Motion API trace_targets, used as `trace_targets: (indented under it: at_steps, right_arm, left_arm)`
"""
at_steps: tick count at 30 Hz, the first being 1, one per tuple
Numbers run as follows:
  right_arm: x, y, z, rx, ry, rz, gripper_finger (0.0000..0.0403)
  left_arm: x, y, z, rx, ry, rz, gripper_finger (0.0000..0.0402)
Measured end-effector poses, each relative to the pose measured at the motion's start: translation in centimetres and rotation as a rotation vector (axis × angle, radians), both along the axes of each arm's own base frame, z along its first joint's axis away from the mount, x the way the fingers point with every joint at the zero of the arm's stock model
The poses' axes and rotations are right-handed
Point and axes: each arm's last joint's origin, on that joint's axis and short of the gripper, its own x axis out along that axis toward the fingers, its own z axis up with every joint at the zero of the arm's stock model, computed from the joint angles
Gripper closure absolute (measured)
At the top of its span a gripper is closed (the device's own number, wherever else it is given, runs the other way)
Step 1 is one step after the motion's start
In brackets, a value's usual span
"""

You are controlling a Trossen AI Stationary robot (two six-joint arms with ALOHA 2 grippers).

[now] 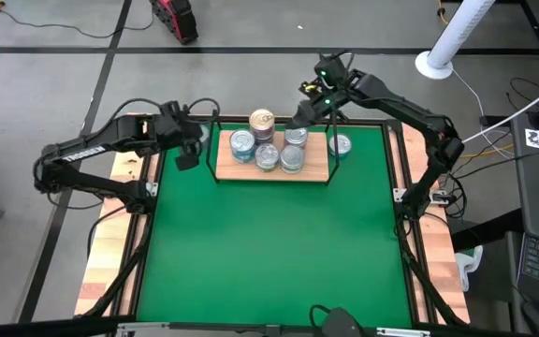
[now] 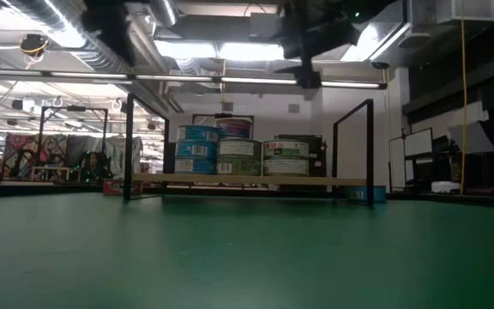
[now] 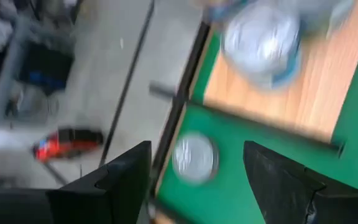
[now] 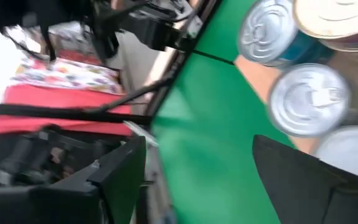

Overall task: Stack canned seafood by type on shelf
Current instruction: Stack the red tuna can on top of the red tuna can on the shelf

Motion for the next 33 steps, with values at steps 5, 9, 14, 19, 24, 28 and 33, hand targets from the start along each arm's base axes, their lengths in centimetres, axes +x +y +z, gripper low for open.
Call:
trace_targets:
  at_steps: [5, 9, 14, 19, 24, 28, 33]
  right_arm:
    - [-2.0, 1.2, 1.1, -0.202, 0.068, -0.004, 0.0109]
    - [-3.0, 2.4, 1.3, -0.313, 0.143, 0.03, 0.0109]
    - [-3.1, 4.9, 1.3, -0.39, 0.242, 0.106, 0.0109]
    - [-2.2, 7.6, 1.0, -0.448, 0.281, 0.224, 0.0109]
    - [-1.3, 10.0, 0.9, -0.489, 0.26, 0.341, 0.0109]
    - [-0.8, 11.4, 0.9, -0.499, 0.247, 0.389, 0.0109]
    - [-0.4, 12.6, 0.9, -0.505, 0.237, 0.429, 0.0109]
  left_arm:
    - [-0.7, 1.0, -2.4, -0.056, 0.128, 0.037, 0.0149]
    - [-0.9, 1.7, -5.6, -0.1, 0.255, 0.002, 0.0149]
    - [-1.0, 2.6, -10.0, -0.094, 0.341, -0.039, 0.0149]
    - [-0.9, 3.7, -13.5, -0.028, 0.345, -0.09, 0.0149]
    - [-1.5, 4.8, -15.7, 0.015, 0.33, -0.07, 0.0149]
    - [-2.3, 5.2, -16.8, -0.002, 0.329, -0.038, 0.0149]
    - [-2.9, 5.7, -17.6, -0.032, 0.296, -0.036, 0.0149]
